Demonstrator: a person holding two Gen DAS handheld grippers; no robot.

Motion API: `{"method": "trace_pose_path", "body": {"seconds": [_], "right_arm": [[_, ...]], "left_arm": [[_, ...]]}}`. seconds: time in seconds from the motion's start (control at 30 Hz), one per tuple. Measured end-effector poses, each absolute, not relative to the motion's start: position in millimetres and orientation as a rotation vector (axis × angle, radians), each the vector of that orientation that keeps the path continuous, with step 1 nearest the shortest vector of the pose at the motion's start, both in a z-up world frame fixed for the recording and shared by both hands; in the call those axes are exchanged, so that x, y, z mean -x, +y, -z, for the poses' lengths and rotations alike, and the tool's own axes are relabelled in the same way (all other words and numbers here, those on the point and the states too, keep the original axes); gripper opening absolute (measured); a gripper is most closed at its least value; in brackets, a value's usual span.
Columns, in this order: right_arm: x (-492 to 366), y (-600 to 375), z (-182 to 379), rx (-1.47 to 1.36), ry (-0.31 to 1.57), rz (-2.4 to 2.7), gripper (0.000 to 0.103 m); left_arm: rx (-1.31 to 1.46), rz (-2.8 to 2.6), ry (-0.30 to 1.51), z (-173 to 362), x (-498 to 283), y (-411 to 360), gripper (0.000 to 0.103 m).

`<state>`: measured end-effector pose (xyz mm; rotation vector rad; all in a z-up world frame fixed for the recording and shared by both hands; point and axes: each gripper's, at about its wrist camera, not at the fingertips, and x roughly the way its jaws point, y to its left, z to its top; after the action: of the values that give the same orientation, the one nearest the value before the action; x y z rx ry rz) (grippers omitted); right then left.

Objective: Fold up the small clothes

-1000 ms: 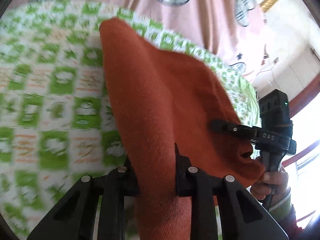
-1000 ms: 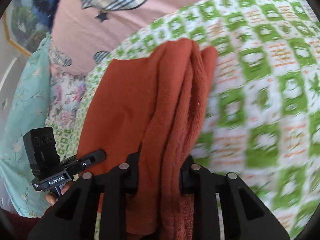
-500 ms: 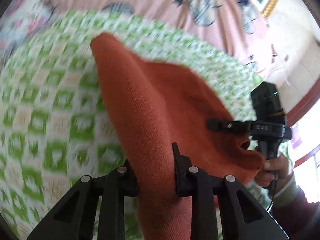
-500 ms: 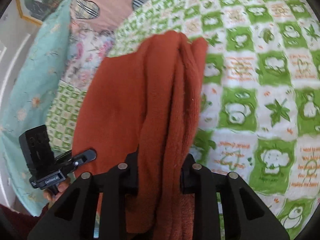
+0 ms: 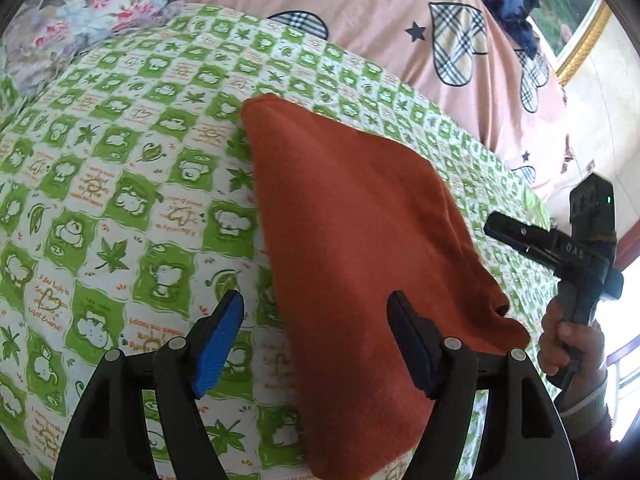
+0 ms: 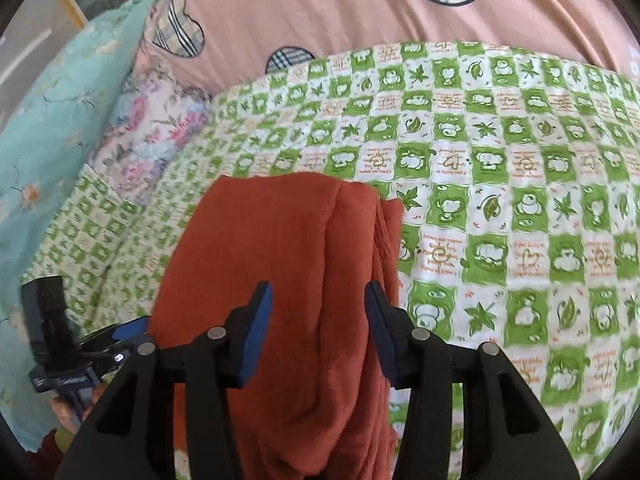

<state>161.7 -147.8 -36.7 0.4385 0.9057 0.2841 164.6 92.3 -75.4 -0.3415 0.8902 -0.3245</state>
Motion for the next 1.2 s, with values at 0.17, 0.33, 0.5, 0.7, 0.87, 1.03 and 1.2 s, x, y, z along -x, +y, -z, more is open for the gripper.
{"method": "trace_pose_path", "body": {"seconds": [0.17, 0.33, 0.5, 0.7, 0.87, 1.03, 1.2], "right_arm": [[-174, -131, 41, -0.378, 0.923, -0.273, 0.026], [-179, -127, 46, -0.330, 0.978, -0.233, 0.024], [-166, -133, 44, -0.351, 0.952, -0.197, 0.027], [-165, -136, 49, -0.375, 0.968, -0.197, 0.045], [-168, -124, 47, -0.331, 0.964, -0.220, 0.047], [-170, -121, 44, -0.315, 0.956, -0.276, 0.013], [-134, -172, 11, -0.594, 0.766, -0.417, 0.011]], "left_arm": [[0.334, 0.323, 0.903, 80, -162, 86, 0.074], [0.314, 0.348, 0.919, 84, -162, 78, 0.074], [0.311, 0.359, 0.925, 84, -160, 73, 0.074], [0.312, 0.372, 0.927, 83, -159, 74, 0.074], [0.315, 0.382, 0.933, 84, -160, 73, 0.074], [0.308, 0.388, 0.942, 85, -161, 71, 0.074], [0.300, 0.391, 0.946, 84, -161, 71, 0.074]]}}
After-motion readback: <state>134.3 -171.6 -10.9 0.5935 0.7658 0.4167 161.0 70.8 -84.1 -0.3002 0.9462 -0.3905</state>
